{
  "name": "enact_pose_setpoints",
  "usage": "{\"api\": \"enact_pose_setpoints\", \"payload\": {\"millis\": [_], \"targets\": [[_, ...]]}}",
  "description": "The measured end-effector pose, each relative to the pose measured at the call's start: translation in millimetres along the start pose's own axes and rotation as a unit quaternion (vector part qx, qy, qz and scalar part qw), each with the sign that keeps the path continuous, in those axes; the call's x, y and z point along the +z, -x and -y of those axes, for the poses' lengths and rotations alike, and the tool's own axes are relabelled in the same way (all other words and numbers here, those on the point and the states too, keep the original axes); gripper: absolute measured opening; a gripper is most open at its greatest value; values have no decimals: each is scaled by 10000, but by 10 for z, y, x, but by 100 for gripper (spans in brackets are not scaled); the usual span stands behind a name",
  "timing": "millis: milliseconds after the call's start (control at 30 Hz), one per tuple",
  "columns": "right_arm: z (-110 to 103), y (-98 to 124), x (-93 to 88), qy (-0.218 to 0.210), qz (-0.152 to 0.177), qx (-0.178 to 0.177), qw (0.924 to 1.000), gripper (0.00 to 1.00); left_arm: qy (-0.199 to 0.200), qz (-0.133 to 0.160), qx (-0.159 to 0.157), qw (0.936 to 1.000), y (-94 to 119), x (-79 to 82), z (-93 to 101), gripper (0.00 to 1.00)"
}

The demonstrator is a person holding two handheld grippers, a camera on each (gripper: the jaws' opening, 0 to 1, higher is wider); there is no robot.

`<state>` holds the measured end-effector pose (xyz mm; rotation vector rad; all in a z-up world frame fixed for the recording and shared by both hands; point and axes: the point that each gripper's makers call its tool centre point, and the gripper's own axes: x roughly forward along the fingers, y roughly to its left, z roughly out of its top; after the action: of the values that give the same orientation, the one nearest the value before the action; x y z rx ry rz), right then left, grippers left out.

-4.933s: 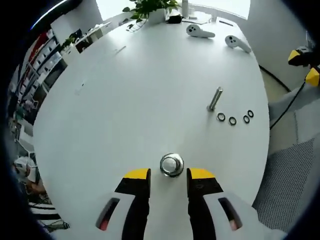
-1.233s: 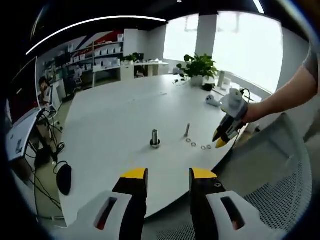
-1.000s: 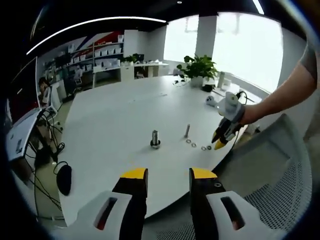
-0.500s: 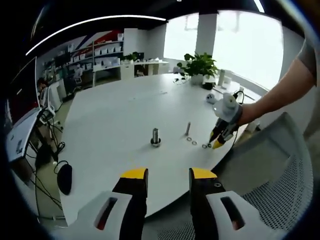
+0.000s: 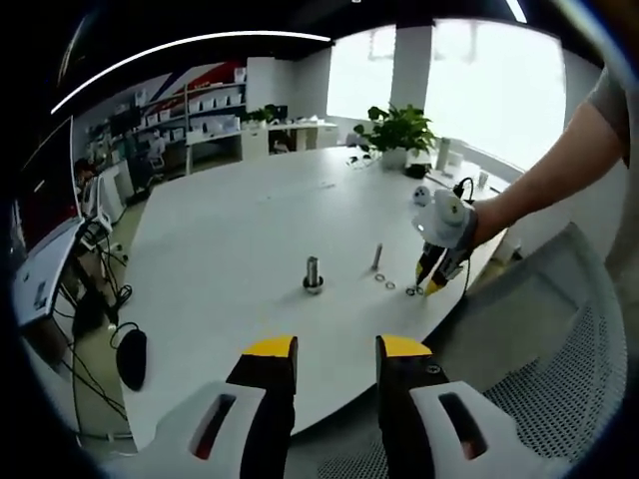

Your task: Place the washer onto the threaded stud by aligning its center hole with the stud, sliding it down to the base, and recovering from edge contact or off-axis alignment until the washer reaches the visible bottom stop.

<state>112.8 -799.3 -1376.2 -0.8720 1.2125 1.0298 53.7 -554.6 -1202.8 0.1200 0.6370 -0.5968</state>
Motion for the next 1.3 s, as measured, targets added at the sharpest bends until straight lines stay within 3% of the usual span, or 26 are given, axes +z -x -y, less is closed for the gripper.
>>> {"api": "enact_pose_setpoints", "payload": {"millis": [233, 533, 767, 933, 1167, 1300], "targets": [[-12, 8, 8, 159, -20, -3, 9999, 15, -4, 8, 36, 10000, 3, 4, -10, 29], [-16, 3, 17, 81, -449, -98, 9989, 14, -31, -13, 33, 10000, -2, -3, -7, 29], [-6, 31, -11, -203, 80, -155, 9996, 14, -16, 41, -13, 10000, 4, 15, 10, 30], [-9, 26, -8, -336, 154, -198, 9991, 13, -12, 60, -58, 10000, 4, 19, 26, 31], [47, 93, -119, -1147, 382, -201, 9925, 13, -39, 43, -143, 9999, 2, 11, 61, 31], [145, 172, -132, -1223, 441, -212, 9913, 13, 13, 136, -196, 9997, 12, 45, 76, 32]]}}
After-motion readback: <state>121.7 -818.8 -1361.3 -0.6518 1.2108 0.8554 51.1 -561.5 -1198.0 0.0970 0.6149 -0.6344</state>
